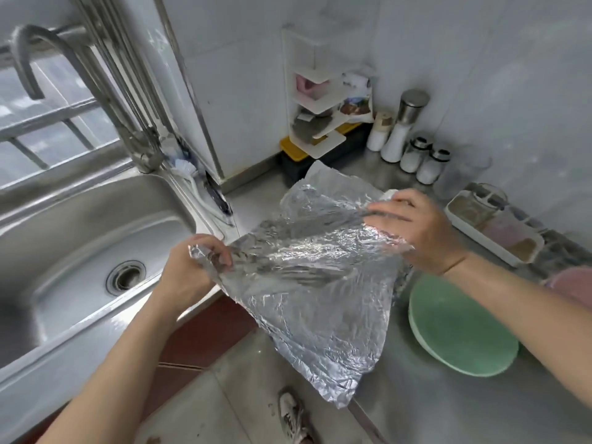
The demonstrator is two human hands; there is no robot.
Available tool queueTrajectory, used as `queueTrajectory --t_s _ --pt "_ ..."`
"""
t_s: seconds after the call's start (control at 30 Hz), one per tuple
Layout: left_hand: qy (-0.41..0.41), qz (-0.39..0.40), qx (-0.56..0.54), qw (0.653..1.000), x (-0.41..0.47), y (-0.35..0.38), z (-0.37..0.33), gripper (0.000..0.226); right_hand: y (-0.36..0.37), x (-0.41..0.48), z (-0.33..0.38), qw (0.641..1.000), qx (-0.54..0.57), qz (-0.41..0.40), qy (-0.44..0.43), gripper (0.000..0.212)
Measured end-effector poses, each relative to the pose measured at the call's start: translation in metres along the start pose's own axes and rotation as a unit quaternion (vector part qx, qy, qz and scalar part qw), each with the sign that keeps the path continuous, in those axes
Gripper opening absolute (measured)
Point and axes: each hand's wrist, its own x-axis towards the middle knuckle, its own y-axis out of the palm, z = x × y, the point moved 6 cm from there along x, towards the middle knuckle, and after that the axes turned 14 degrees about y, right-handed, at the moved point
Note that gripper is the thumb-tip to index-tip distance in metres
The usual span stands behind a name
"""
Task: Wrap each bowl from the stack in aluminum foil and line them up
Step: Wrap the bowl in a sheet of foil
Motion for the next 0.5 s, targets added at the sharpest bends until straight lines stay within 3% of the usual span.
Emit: queueTrajectory --t_s 0.1,0.17,0.23,0.33,0.43,0.5 --pt "0.083 -0.007 0.109 0.991 -0.021 -0.009 -0.029 0.021 -0.007 -0.002 0.002 0.999 0.022 0.008 0.049 0.058" --pt "0.079 -0.001 0.182 0.98 -0.037 -0.004 -0.031 0.029 0.004 -0.012 0.015 0.991 0.01 0.083 0.109 0.082" --pt "0.017 0.0 0.203 0.979 -0.05 0.001 -0.012 0.04 0.026 -0.03 0.027 0.964 -0.013 0.204 0.167 0.102" --pt "-0.079 0.003 0.201 0.976 -0.066 0.004 0.018 0.025 0.055 -0.061 0.04 0.938 0.011 0.282 0.2 0.097" --pt "-0.116 0.02 0.194 0.974 -0.071 0.005 0.037 0.024 0.082 -0.079 0.049 0.933 0.069 0.284 0.212 0.069" --pt "-0.12 0.038 0.202 0.971 -0.07 0.003 0.052 0.027 0.098 -0.084 0.051 0.923 0.069 0.286 0.248 0.063"
